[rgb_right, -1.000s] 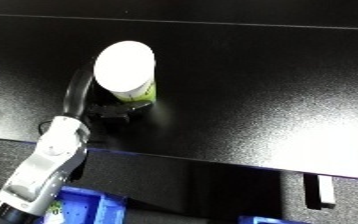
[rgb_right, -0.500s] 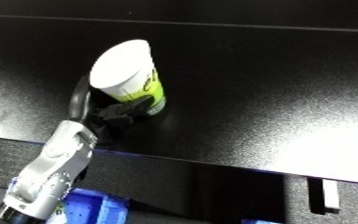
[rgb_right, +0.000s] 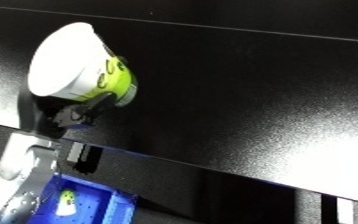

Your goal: Pick up the object and place it into the box

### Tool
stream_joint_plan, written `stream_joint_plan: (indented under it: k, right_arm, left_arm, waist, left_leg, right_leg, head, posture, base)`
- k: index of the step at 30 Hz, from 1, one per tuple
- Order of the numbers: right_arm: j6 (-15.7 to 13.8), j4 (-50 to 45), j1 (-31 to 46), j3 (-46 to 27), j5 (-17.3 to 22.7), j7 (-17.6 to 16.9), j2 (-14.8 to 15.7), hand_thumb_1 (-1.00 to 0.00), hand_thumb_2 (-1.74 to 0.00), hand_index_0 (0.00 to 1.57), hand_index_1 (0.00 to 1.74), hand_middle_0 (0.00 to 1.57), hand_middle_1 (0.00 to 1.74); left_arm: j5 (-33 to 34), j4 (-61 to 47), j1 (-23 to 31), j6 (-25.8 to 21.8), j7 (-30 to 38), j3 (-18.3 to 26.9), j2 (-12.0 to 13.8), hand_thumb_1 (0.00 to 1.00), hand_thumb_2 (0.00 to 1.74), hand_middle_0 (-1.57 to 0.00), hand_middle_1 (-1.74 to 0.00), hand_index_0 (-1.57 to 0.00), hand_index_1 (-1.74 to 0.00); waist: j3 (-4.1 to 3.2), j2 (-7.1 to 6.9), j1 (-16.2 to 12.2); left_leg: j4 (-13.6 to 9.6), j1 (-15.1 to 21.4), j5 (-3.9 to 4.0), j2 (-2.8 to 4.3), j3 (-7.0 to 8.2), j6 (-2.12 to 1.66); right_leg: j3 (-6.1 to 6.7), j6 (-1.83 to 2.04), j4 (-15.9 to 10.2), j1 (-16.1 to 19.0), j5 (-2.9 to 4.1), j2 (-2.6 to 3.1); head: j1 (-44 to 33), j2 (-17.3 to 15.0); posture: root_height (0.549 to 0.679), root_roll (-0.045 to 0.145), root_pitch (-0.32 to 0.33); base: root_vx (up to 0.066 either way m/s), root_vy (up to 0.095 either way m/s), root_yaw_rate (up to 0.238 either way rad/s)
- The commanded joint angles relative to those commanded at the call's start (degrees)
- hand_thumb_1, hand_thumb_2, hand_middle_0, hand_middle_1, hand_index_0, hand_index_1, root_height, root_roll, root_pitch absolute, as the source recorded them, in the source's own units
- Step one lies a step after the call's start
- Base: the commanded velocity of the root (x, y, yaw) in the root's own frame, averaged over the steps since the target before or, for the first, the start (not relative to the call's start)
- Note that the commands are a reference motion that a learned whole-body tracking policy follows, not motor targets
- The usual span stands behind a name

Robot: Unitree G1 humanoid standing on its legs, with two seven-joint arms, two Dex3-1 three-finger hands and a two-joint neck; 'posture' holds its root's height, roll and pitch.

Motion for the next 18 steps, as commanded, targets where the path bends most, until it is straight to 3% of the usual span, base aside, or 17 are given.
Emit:
stream_joint_plan:
  k: [8, 13, 18]
  right_arm:
    - [-0.8, 0.2, 1.2, -1.7, 0.9, -0.2, -0.3, 0.00, 0.00, 0.00, 0.00, 0.00, 0.00]
    - [-0.7, 0.3, 1.8, -2.9, 1.1, -0.8, -0.7, 0.00, 0.00, 0.00, 0.00, 0.00, 0.00]
    - [0.3, -0.2, 2.3, -3.4, 0.9, -1.6, -0.7, 0.00, 0.00, 0.00, 0.00, 0.00, 0.00]
  left_arm:
    - [2.9, 0.0, 5.6, -4.6, 7.0, 7.7, 3.6, 0.75, 1.30, -1.18, -1.30, -1.18, -1.30]
    - [-1.9, 6.2, 11.0, -8.7, 12.9, 13.2, 4.1, 0.75, 1.30, -1.18, -1.30, -1.18, -1.30]
    - [-8.9, 16.9, 16.2, -15.1, 14.6, 17.6, 2.6, 0.75, 1.30, -1.18, -1.30, -1.18, -1.30]
  waist:
    - [-0.25, 0.54, 2.0]
    - [-0.41, 0.87, 2.9]
    - [-0.52, 0.89, 3.3]
  left_leg:
    - [-0.8, 0.2, 0.89, -0.64, -1.08, -0.35]
    - [-0.4, 0.4, 1.01, -1.18, -1.58, -0.33]
    - [0.3, 0.5, 0.84, -1.54, -1.76, -0.09]
  right_leg:
    - [-1.03, -0.51, -0.2, 1.0, -0.57, -0.60]
    - [-1.44, -0.99, 0.1, 1.8, -1.27, -0.86]
    - [-1.68, -1.20, 0.3, 2.5, -1.92, -0.93]
  head:
    - [-5.1, -0.2]
    - [-12.7, -0.6]
    - [-20.0, 0.1]
  posture:
    - [0.636, 0.057, -0.042]
    - [0.637, 0.065, -0.048]
    - [0.636, 0.065, -0.054]
  base:
    - [-0.037, -0.008, 0.105]
    - [-0.024, 0.017, 0.090]
    - [-0.005, 0.025, 0.066]
